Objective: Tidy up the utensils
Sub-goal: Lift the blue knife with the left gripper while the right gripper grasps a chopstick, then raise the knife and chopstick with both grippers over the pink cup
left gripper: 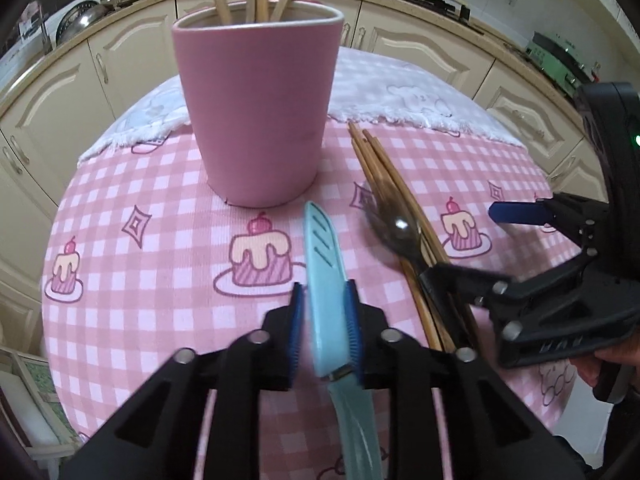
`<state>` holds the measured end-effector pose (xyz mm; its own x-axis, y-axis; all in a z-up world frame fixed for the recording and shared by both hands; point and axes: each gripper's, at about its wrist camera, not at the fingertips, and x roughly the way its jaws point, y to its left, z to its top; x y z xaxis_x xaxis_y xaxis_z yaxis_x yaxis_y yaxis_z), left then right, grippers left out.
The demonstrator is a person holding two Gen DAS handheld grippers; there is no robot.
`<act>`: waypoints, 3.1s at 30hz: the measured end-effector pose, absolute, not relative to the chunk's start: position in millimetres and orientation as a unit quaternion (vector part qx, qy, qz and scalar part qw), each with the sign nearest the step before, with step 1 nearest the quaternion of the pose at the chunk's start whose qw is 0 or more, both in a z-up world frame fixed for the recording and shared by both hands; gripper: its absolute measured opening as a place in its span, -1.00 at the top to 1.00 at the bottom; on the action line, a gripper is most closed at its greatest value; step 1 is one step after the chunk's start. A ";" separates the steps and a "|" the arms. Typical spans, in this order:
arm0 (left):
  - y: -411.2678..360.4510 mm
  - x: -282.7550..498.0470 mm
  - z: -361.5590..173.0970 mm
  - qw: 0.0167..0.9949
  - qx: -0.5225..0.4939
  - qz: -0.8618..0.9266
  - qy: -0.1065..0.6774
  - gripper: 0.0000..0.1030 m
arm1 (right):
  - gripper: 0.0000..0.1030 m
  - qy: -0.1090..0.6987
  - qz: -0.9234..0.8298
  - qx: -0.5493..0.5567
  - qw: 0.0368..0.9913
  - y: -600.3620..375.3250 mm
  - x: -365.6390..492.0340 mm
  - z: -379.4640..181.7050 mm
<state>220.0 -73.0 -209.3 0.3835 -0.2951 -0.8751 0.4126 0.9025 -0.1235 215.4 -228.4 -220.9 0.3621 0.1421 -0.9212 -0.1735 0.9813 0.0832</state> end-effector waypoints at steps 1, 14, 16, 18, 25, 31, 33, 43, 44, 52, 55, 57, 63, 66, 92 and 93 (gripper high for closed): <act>-74.5 221.1 -210.3 0.827 0.056 -0.217 0.515 0.37 | -0.86 0.556 0.095 -0.017 0.826 -227.0 215.1 -221.1; -79.9 221.1 -211.4 0.828 0.087 -0.216 0.510 0.48 | 0.34 0.562 0.111 0.003 0.820 -233.0 214.3 -209.3; -79.0 221.5 -211.7 0.826 0.088 -0.219 0.512 0.48 | 0.34 0.565 0.110 0.005 0.818 -233.5 214.1 -209.4; -81.2 222.8 -211.6 0.824 0.094 -0.218 0.514 0.47 | 0.34 0.568 0.106 0.004 0.816 -234.0 217.5 -208.8; -91.7 229.0 -212.6 0.820 0.120 -0.222 0.514 0.49 | 0.33 0.580 0.088 -0.017 0.810 -226.4 243.1 -209.1; -85.9 228.2 -211.7 0.821 0.102 -0.224 0.515 0.52 | 0.85 0.570 0.101 -0.034 0.814 -218.8 255.8 -209.3; -78.6 226.3 -208.9 0.826 0.090 -0.221 0.511 0.52 | 0.87 0.556 0.112 -0.005 0.824 -226.3 254.3 -204.7; -41.6 211.5 -181.3 0.865 0.018 -0.208 0.456 0.53 | 0.87 0.455 0.116 0.077 0.880 -274.4 235.4 -159.8; -39.4 209.2 -178.2 0.869 0.014 -0.208 0.449 0.53 | 0.88 0.448 0.117 0.081 0.883 -276.5 232.9 -157.1; -37.0 191.0 -155.8 0.888 0.008 -0.217 0.405 0.53 | 0.88 0.401 0.140 0.102 0.900 -285.8 217.9 -138.3; -35.6 182.9 -143.8 0.898 0.007 -0.221 0.381 0.53 | 0.88 0.378 0.148 0.107 0.908 -285.1 210.7 -129.2; -34.4 177.9 -135.6 0.905 0.002 -0.225 0.361 0.54 | 0.88 0.362 0.151 0.110 0.913 -284.2 205.3 -123.0; -34.8 171.9 -119.1 0.917 -0.009 -0.235 0.322 0.54 | 0.88 0.319 0.158 0.119 0.927 -286.6 195.6 -104.9; -37.0 172.5 -114.6 0.919 -0.014 -0.240 0.314 0.54 | 0.88 0.301 0.161 0.120 0.932 -285.9 191.2 -96.6; -7.6 208.3 16.1 0.958 -0.017 -0.232 0.168 0.54 | 0.87 0.134 0.213 0.132 0.959 -237.1 249.7 1.6; -7.3 214.3 19.1 0.958 -0.019 -0.232 0.166 0.54 | 0.87 0.128 0.216 0.132 0.959 -232.9 255.5 6.1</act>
